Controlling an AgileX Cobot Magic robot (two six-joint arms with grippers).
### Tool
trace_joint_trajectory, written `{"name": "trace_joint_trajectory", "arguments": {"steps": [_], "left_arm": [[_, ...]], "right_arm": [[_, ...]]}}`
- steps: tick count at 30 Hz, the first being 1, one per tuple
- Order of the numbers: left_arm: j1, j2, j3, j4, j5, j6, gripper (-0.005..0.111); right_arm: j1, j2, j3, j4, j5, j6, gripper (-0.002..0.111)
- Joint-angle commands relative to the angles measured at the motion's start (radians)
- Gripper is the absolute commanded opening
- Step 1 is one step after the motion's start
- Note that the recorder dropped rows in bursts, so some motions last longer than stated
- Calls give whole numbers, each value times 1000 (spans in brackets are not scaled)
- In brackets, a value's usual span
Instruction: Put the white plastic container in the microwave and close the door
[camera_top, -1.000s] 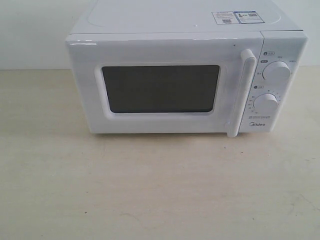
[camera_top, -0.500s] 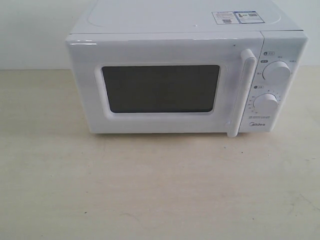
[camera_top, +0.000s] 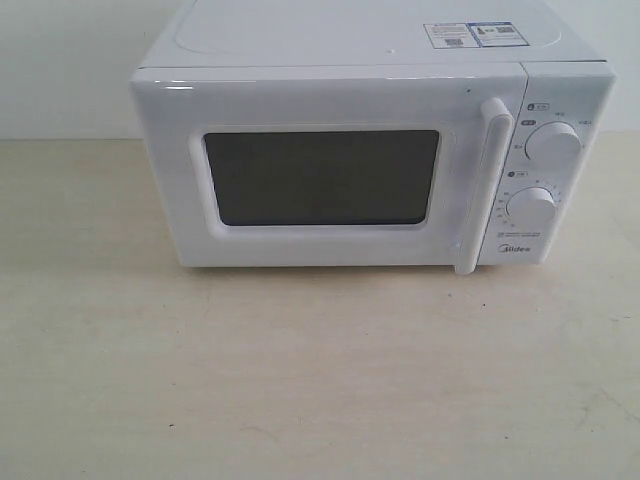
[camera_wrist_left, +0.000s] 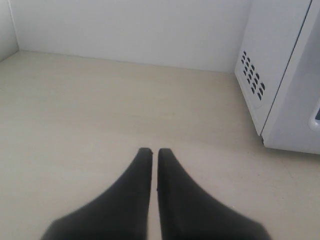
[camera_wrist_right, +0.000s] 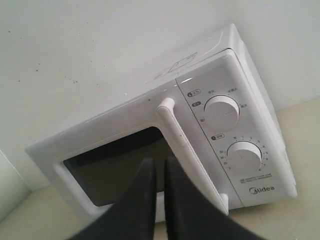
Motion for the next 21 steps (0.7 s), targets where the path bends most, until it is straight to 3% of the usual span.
{"name": "trace_joint_trajectory", "arguments": {"steps": [1, 2, 6, 14, 21], "left_arm": [[0, -2, 4, 5, -1, 7, 4], [0, -2, 4, 5, -1, 7, 4], [0, -2, 4, 5, -1, 7, 4], [0, -2, 4, 5, -1, 7, 4], [0, -2, 4, 5, -1, 7, 4]], "right_arm": [[-4, -3, 0, -662, 28, 612, 3], [-4, -3, 0, -864, 26, 822, 3], [-4, -3, 0, -1168, 26, 1122, 3], [-4, -3, 1, -1258, 48, 1004, 3], [-4, -3, 1, -1551, 141, 1214, 3]]}}
